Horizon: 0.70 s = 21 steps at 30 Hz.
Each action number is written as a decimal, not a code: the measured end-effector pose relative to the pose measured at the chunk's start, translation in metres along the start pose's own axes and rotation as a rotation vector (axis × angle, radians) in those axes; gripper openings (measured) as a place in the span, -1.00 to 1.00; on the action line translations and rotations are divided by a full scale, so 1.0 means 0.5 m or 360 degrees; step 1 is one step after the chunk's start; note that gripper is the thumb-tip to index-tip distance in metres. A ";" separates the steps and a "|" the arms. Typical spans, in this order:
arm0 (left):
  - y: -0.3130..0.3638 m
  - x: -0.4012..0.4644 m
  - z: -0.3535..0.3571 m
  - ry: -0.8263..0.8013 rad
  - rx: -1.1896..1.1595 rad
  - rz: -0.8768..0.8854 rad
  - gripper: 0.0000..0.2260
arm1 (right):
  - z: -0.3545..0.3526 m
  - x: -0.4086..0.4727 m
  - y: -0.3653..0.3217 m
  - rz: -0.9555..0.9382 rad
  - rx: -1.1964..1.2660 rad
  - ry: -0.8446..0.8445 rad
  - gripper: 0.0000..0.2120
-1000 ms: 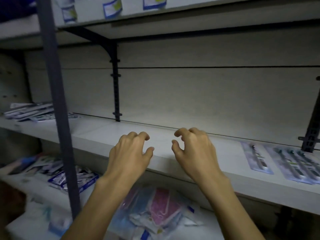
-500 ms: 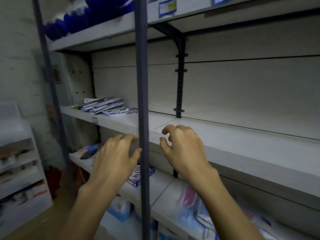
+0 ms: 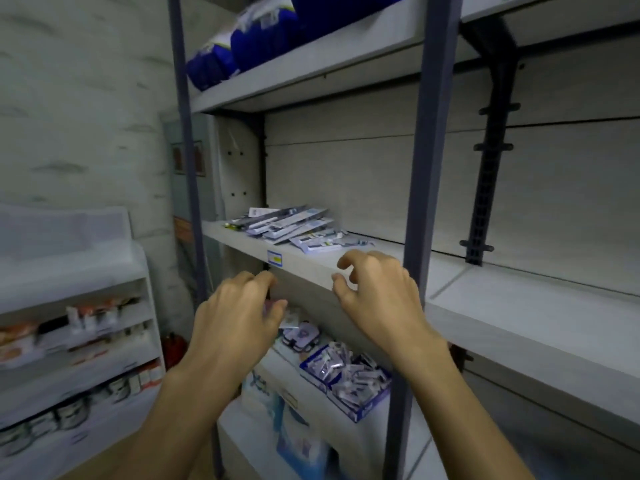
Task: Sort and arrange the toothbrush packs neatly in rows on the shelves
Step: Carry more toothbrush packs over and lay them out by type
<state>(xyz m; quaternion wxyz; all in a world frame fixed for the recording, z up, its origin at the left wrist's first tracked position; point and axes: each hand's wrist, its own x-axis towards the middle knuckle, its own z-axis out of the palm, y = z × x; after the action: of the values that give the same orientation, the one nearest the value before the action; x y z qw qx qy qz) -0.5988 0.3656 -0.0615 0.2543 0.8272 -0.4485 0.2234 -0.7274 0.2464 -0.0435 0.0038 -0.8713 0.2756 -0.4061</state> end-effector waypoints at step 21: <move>-0.356 0.355 0.172 -0.0059 -0.0210 0.0117 -0.71 | 0.391 0.306 -0.109 0.0217 -0.0106 -0.0028 -0.70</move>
<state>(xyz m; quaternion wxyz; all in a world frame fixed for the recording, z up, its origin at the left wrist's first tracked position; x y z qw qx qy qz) -0.3459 0.2841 -0.0610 0.2915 0.7956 -0.4970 0.1871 -0.4834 0.1765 -0.0540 0.0051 -0.8537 0.3475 -0.3879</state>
